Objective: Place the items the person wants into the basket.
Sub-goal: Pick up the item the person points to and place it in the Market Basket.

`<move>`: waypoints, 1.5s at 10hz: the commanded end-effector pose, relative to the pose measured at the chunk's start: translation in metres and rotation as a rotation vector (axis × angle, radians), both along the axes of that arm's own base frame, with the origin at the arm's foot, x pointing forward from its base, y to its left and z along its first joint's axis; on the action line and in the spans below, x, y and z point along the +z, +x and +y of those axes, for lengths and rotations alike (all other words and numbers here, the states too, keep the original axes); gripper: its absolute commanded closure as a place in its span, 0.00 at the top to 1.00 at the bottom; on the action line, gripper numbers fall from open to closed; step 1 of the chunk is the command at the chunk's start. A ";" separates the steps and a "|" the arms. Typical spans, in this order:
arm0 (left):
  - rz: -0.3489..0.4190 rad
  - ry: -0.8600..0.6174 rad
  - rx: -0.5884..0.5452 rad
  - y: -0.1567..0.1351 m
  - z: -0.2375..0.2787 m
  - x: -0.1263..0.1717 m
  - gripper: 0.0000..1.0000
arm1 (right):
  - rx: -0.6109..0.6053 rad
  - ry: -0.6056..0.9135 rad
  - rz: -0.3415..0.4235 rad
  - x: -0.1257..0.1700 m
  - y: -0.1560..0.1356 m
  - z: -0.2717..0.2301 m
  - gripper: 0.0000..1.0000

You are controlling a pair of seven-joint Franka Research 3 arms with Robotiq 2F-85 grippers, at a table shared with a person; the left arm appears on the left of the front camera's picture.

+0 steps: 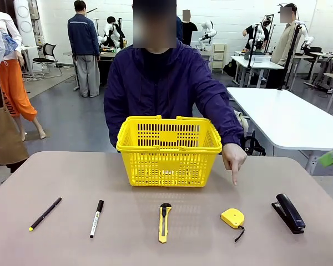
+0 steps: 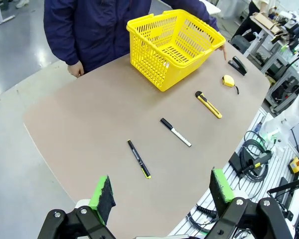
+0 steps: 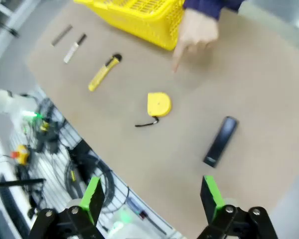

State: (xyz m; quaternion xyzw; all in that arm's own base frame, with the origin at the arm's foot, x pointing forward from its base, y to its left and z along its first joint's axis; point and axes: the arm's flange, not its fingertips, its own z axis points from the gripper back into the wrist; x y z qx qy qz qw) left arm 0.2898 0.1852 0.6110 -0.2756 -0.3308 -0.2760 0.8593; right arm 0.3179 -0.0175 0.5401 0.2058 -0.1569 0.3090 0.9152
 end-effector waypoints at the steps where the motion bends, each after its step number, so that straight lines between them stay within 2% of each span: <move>1: -0.022 -0.009 -0.016 -0.001 0.002 0.001 1.00 | 0.045 -0.125 0.051 -0.006 0.026 0.040 1.00; 4: -0.022 -0.009 -0.016 -0.001 0.002 0.001 1.00 | 0.103 -0.349 0.139 -0.072 0.052 0.125 1.00; 6: -0.022 -0.009 -0.016 -0.001 0.002 0.001 1.00 | 0.119 -0.403 0.157 -0.101 0.058 0.152 1.00; 9: -0.022 -0.009 -0.016 -0.001 0.002 0.001 1.00 | 0.108 -0.411 0.132 -0.111 0.056 0.161 1.00; 10: -0.022 -0.009 -0.016 -0.001 0.002 0.001 1.00 | 0.143 -0.403 0.157 -0.116 0.056 0.160 1.00; 15: -0.022 -0.009 -0.016 -0.001 0.002 0.001 1.00 | 0.143 -0.403 0.157 -0.116 0.056 0.160 1.00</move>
